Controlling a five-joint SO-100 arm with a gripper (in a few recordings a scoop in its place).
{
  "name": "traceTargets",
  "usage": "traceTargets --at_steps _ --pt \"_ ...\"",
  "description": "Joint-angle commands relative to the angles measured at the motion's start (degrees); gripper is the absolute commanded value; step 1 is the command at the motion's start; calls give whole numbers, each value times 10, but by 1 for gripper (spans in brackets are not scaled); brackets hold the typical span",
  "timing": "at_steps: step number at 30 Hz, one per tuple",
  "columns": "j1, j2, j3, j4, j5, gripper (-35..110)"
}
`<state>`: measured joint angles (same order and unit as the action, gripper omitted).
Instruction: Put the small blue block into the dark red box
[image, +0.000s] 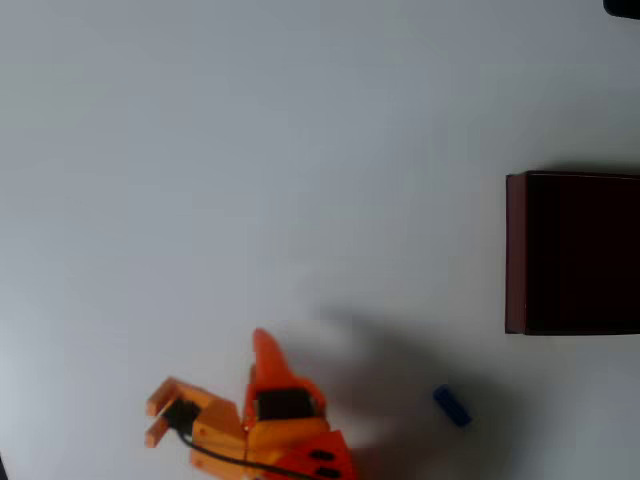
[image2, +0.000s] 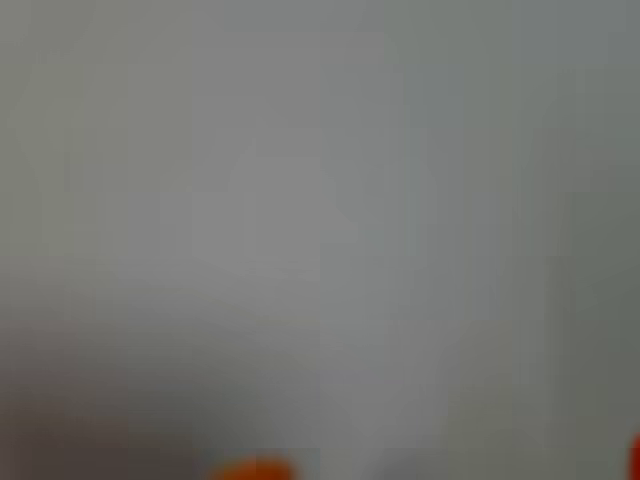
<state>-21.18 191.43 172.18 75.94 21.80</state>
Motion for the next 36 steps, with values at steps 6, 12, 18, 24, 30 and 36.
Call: traceTargets --at_steps 6,12,18,24,30,36 --pt "134 -194 -118 -36 73 22" --pt "219 -602 -350 40 145 26" --pt "287 -631 -389 117 226 28" --pt "396 -642 -394 126 236 29" --pt "460 -668 -385 67 197 30" --pt "504 -696 -359 -3 156 30"
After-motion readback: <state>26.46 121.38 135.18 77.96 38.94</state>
